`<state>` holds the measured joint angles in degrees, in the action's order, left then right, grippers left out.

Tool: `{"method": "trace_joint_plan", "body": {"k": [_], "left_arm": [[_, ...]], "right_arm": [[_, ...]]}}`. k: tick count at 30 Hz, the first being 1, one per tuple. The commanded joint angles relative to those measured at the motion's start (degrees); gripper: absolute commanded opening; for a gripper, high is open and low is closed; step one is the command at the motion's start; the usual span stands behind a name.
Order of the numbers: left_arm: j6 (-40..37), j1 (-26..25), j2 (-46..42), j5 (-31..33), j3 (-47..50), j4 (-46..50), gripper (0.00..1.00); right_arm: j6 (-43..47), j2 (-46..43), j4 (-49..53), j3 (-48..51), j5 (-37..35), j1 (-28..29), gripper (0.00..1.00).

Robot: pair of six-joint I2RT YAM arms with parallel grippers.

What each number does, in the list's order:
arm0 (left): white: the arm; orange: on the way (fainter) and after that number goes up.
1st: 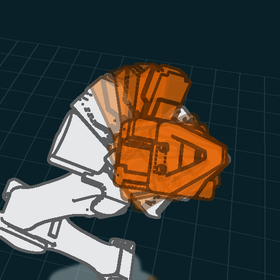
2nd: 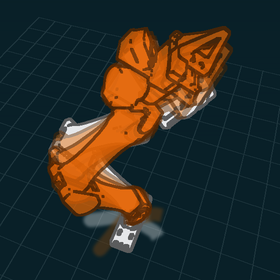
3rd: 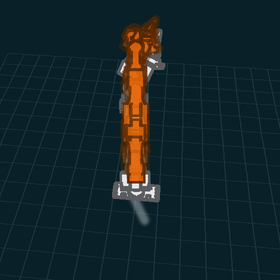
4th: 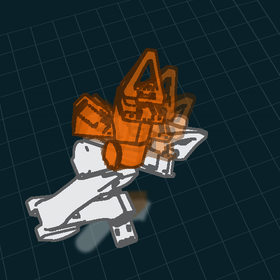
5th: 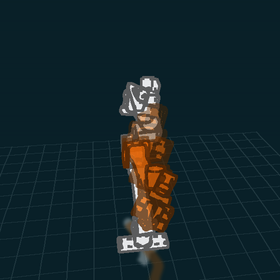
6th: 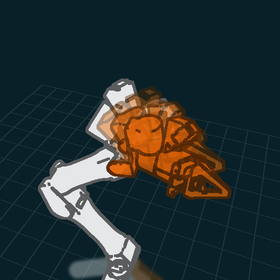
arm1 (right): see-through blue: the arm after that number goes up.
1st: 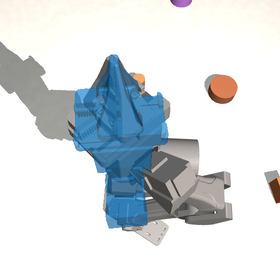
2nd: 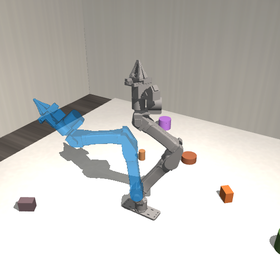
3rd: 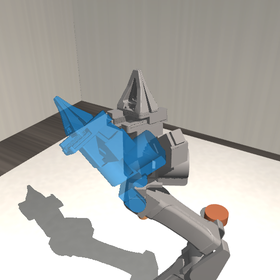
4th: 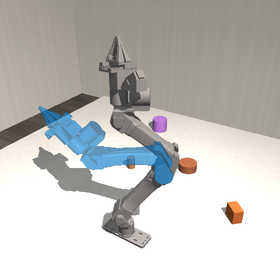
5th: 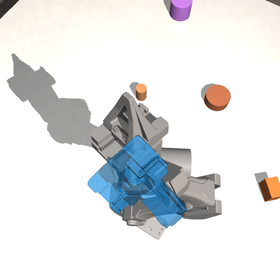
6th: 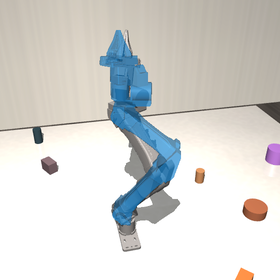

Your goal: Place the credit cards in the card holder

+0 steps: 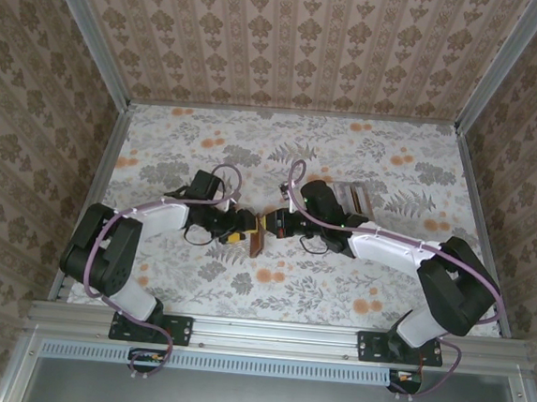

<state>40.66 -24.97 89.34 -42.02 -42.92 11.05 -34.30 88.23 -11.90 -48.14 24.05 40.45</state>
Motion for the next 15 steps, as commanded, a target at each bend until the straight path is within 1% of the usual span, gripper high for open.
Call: {"method": "trace_joint_plan", "body": {"k": [1,6,9,10,15], "left_arm": [[-1.36,0.09,-1.21,0.87,-1.10,1.87,0.59],[-0.67,0.15,-1.62,1.41,0.13,0.93,0.61],[-0.47,0.15,-2.42,0.83,0.41,0.10,0.67],[-0.57,0.14,-2.78,0.64,0.33,-0.20,0.71],[-2.00,0.18,-2.85,1.39,-0.58,0.88,0.72]], "right_arm": [[1.43,-0.97,-1.55,0.94,0.65,0.33,0.00],[1.30,-0.92,-1.66,1.29,1.24,0.33,0.00],[1.52,-1.46,-1.72,1.13,2.05,0.33,0.00],[1.56,-1.80,-1.74,1.14,2.05,0.26,0.00],[3.16,-1.79,-1.16,1.01,1.00,0.31,0.00]]}}
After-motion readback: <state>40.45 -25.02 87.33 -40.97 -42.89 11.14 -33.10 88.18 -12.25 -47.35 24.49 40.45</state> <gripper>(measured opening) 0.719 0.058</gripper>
